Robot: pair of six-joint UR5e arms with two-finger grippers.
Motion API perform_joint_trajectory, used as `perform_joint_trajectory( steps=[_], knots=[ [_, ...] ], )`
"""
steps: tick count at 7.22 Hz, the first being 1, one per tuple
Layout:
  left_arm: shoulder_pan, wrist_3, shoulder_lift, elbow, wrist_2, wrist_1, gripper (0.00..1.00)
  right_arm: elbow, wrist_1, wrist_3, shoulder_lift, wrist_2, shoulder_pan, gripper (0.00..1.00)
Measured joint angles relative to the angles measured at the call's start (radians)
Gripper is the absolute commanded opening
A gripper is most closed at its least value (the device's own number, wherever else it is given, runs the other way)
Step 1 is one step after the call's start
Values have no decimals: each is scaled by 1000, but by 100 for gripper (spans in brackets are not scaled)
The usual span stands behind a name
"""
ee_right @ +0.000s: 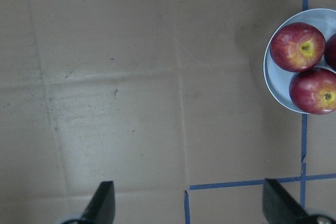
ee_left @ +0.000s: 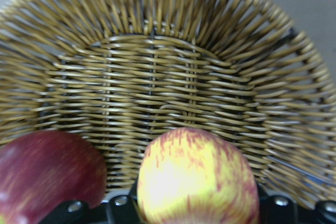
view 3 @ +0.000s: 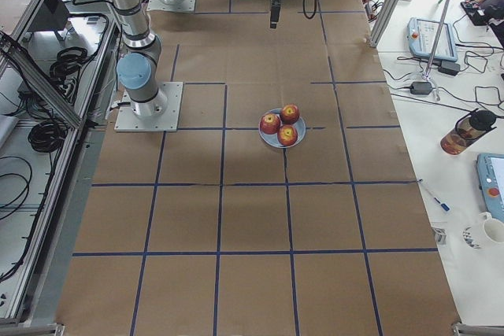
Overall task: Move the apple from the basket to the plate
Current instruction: 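Lift the striped apple and carry it toward the table center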
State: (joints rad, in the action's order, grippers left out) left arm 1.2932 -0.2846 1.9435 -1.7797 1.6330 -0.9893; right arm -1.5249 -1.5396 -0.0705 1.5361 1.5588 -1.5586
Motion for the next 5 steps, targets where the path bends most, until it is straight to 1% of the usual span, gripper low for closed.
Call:
perform_joint_trajectory(
  steps=[2,4,5],
  knots=[
    [126,212,-41,15,-3,-61,49,0,0,0,0,0,0,100],
    [296,460,-34,50,-8,-80,49,0,-1,0,1,0,0,100],
    [373,571,-11,75,-22,-82,49,0,-1,0,1,0,0,100]
  ],
)
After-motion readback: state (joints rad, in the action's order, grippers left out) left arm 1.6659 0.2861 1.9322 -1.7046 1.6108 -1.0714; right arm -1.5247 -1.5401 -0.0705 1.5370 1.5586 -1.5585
